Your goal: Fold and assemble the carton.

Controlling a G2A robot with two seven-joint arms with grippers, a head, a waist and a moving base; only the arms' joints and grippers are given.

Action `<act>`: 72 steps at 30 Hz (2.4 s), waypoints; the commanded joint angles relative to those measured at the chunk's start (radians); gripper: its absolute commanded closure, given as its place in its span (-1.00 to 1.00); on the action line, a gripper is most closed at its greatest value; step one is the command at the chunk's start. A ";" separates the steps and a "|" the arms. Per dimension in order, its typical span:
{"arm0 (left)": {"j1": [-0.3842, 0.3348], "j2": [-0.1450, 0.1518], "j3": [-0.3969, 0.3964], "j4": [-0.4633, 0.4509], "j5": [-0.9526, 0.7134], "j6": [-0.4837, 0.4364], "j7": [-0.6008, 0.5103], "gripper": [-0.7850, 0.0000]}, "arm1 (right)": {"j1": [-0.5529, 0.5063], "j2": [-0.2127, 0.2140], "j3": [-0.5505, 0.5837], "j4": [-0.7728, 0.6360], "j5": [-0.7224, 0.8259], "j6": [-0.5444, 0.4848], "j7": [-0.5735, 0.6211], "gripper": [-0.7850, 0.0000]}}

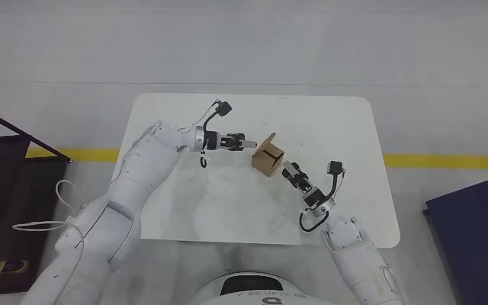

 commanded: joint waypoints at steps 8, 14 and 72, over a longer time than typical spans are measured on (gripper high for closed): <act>-0.021 -0.023 0.035 0.045 0.071 0.140 0.093 -0.33 | 0.033 0.000 -0.016 0.031 -0.037 0.001 -0.036 -0.58; -0.045 -0.083 0.100 0.094 0.058 0.173 0.063 -0.41 | 0.062 -0.006 -0.036 0.076 -0.031 -0.006 -0.075 -0.55; -0.148 -0.211 0.213 0.236 0.209 0.253 0.055 0.75 | 0.024 0.001 -0.002 0.012 -0.047 -0.077 -0.206 -1.00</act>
